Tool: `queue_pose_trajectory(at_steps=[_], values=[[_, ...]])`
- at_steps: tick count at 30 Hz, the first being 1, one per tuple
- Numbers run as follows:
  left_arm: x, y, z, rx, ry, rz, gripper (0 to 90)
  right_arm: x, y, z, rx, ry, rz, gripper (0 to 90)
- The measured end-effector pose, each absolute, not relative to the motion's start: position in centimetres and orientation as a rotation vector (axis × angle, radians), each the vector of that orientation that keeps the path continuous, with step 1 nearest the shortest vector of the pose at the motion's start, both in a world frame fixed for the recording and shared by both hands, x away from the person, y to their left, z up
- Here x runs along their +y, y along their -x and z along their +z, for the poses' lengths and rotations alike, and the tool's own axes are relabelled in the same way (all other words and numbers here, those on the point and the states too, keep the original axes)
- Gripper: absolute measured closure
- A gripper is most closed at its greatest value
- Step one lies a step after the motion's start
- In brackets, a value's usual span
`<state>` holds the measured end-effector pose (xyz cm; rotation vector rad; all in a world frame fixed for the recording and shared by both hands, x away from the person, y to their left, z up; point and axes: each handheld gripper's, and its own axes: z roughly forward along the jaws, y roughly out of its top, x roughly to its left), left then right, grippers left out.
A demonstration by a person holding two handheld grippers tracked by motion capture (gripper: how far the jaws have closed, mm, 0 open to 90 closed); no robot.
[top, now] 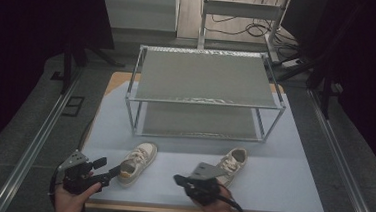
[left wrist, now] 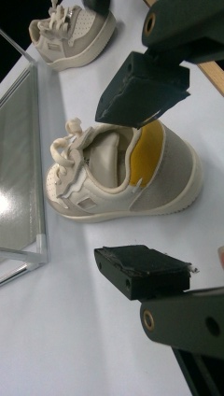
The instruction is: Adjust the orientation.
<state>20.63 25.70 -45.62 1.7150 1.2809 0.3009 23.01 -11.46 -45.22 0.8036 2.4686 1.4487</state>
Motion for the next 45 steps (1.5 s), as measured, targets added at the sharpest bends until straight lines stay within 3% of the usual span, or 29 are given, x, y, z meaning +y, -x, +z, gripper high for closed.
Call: queue_pose_trajectory(at_steps=[2,8,14,28,45], values=[[25.7,-20.6,-45.6,1.283,-1.715,0.301,29.3,-12.6,-22.8,-45.1,2.449,-0.816,1.447,89.2],[25.5,-20.5,-45.1,1.263,-1.707,0.302,29.3,-21.8,-20.7,-44.9,2.307,-0.964,1.380,89.1],[25.7,-20.7,-45.2,1.266,-1.708,0.296,29.3,-25.0,-20.2,-47.1,2.301,-1.046,1.347,89.2],[25.6,-20.8,-45.3,1.268,-1.713,0.275,29.3,-22.1,-21.3,-48.9,2.420,-0.970,1.299,89.4],[25.4,-20.8,-45.4,1.264,-1.719,0.270,29.3,-17.0,-25.8,-49.1,2.343,-0.996,1.218,89.5]])
